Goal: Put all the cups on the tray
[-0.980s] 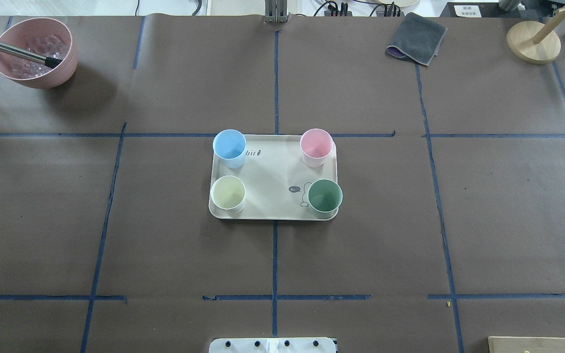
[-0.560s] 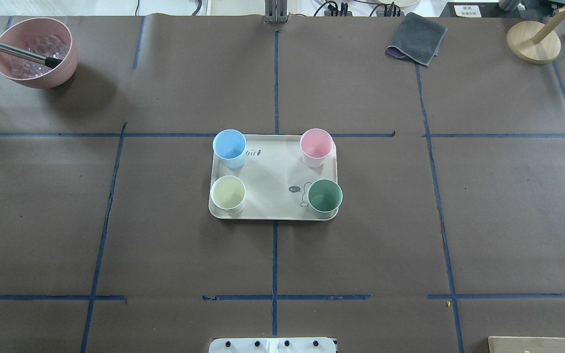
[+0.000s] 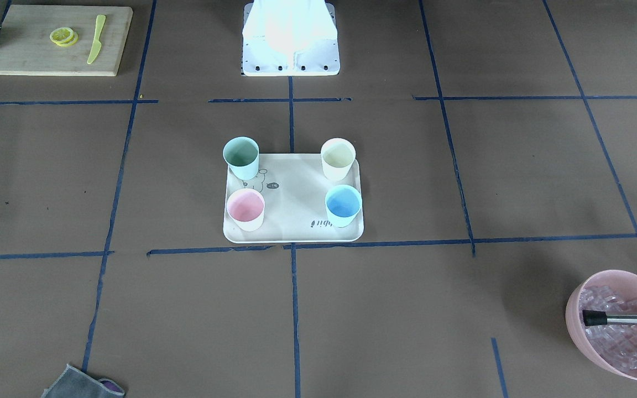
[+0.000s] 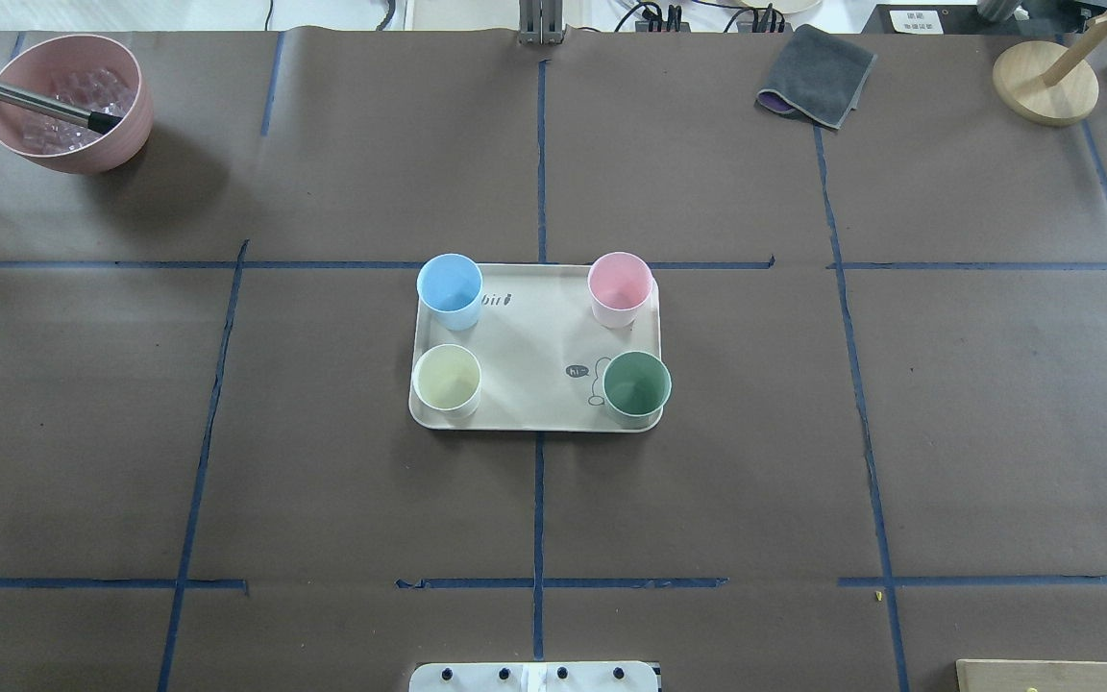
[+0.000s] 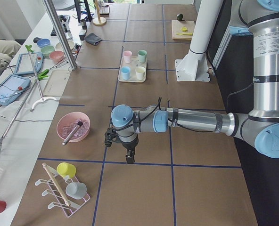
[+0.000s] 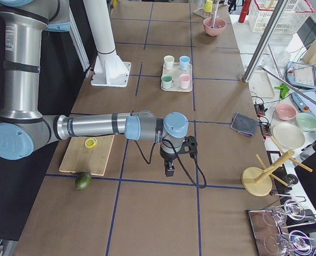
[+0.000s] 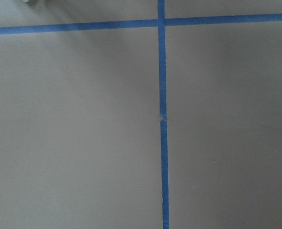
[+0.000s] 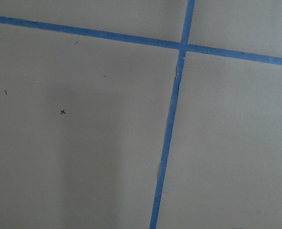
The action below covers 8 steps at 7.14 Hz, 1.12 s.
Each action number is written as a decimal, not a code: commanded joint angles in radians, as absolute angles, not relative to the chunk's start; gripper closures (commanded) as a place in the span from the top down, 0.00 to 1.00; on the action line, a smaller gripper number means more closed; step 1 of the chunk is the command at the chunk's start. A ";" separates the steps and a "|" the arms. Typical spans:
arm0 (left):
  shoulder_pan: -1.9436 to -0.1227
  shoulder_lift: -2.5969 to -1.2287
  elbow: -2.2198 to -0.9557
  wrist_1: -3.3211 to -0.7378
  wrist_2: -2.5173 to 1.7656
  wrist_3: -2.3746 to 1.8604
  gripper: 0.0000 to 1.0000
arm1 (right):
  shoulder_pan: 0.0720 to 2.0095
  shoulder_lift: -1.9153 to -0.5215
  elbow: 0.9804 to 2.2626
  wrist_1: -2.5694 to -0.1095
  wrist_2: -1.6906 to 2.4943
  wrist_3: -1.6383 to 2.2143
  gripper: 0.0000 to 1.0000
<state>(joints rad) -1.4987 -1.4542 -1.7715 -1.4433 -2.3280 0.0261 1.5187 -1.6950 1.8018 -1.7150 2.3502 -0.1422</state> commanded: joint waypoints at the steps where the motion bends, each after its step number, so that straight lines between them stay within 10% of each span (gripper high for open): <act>1: -1.499 -1.459 -1.781 -1.443 -2.332 0.029 1.00 | 1.519 -1.698 1.802 -1.715 2.350 -0.143 1.00; 8: -1.494 -1.514 -1.769 -1.443 -2.325 0.037 1.00 | 1.519 -1.698 1.802 -1.715 2.350 -0.144 1.00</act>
